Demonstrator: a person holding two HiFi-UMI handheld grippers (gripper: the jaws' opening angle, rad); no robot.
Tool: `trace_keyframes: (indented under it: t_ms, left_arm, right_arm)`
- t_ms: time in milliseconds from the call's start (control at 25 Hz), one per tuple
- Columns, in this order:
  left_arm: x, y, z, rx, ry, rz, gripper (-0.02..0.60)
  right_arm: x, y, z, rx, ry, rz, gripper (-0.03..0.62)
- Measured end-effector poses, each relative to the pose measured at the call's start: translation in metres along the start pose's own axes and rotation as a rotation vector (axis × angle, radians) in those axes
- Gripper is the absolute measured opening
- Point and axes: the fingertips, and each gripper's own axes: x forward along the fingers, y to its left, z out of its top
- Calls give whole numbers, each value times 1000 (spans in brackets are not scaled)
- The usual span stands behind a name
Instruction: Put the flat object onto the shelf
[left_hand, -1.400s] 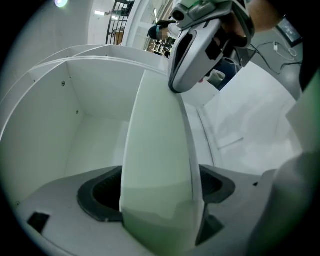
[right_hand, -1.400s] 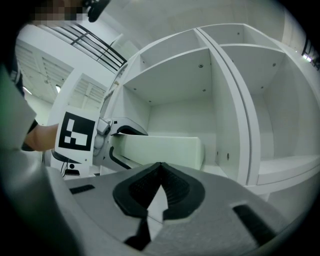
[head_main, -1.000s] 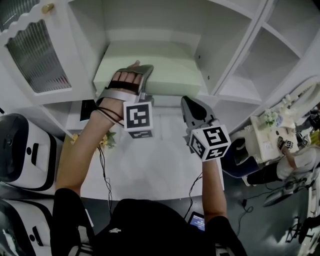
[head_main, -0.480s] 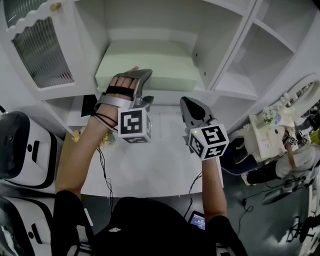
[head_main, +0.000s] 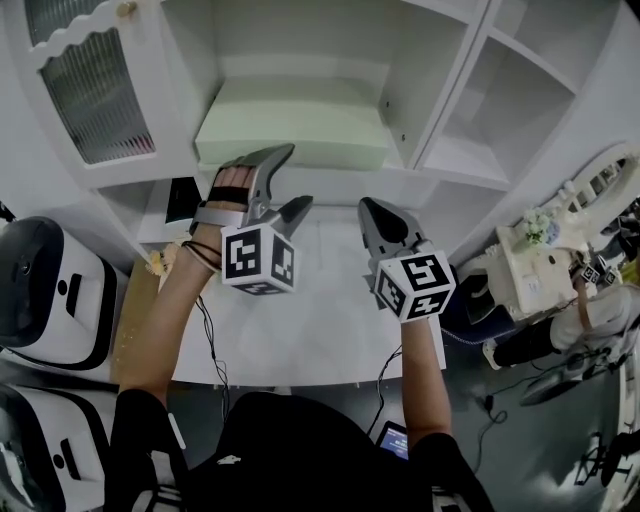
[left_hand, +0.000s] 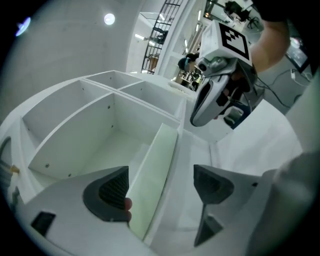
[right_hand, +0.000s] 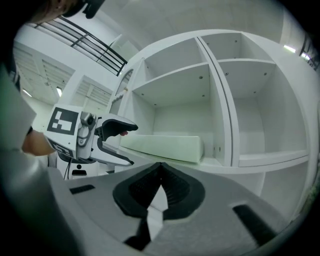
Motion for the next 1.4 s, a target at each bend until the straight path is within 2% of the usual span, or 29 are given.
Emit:
trace_keyframes:
  t_ms: [160, 200, 280, 480, 640, 840, 1000, 1240, 1400]
  left_arm:
    - [-17, -4, 3, -124, -33, 8, 396]
    - [-22, -5, 3, -142, -34, 23, 369]
    - [-31, -3, 4, -176, -41, 66, 245]
    - [-52, -8, 5, -269, -46, 106, 216]
    - [-71, -11, 4, -375, -64, 183, 125]
    - [-96, -18, 4, -478, -60, 240, 58]
    - [-116, -21, 3, -585, -54, 270, 31]
    - [-134, -34, -5, -678, -29, 287, 20]
    - [-139, -35, 0, -766, -74, 276, 17]
  right_arm:
    - [-12, 5, -3, 5, 1, 0, -2]
    - [-15, 6, -4, 7, 3, 1, -2]
    - [-21, 8, -7, 10, 10, 0, -2]
    - [-38, 14, -10, 18, 16, -4, -2]
    - [-54, 20, -14, 26, 18, -4, -2]
    - [-73, 29, -19, 27, 16, 4, -2]
    - [-84, 35, -21, 20, 12, 13, -2]
    - [-92, 41, -27, 10, 20, 23, -2]
    - [-93, 46, -29, 2, 25, 25, -2]
